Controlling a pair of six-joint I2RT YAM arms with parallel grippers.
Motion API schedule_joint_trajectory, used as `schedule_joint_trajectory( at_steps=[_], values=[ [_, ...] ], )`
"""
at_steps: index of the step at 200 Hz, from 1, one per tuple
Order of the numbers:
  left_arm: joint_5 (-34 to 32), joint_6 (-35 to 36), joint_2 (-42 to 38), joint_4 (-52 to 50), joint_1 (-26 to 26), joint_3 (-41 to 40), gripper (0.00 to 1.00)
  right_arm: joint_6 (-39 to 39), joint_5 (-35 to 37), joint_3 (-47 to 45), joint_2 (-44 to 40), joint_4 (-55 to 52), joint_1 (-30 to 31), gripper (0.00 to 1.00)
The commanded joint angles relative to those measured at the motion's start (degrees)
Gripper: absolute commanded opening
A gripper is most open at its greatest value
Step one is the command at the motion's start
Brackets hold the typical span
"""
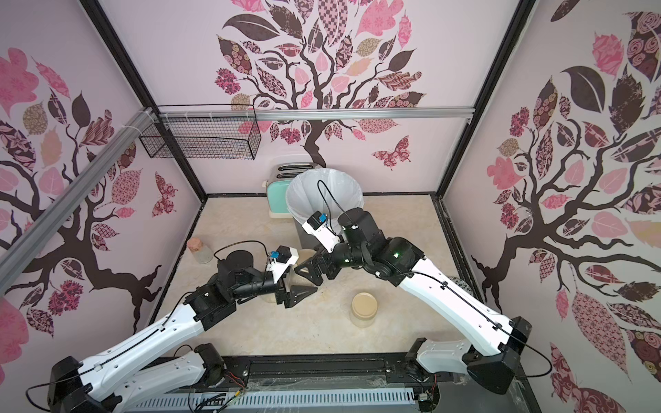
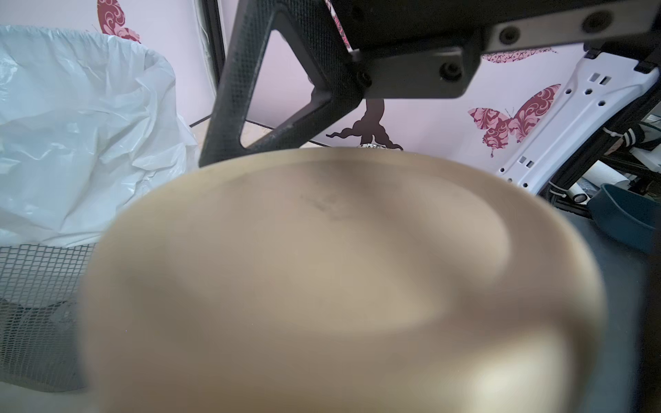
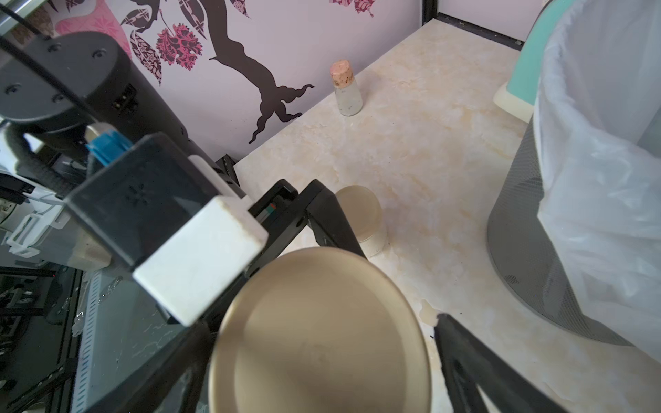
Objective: Empty moldy rice from jars
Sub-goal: Unscrew the lid from the jar.
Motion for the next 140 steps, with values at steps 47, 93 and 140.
schedule_joint_trajectory(
  at_steps=[47,93,140],
  values=[
    [0.8,0.7,-0.9,5.8,-0.2,1.1,0.59,-0.3,-1.0,0.5,0.3,-0.4,0.3,0.90],
    [0.7,0.7,-0.6,5.8,-0.2,1.3,0.59,-3.0,-2.4,-1.5,0.1,-0.3,0.3,0.87],
    [1.9,0.4,-1.2,5.4,-0.1,1.6,0.59,-12.9,-9.8,-5.8,-1.5,2.3,-0.8,0.82]
  ],
)
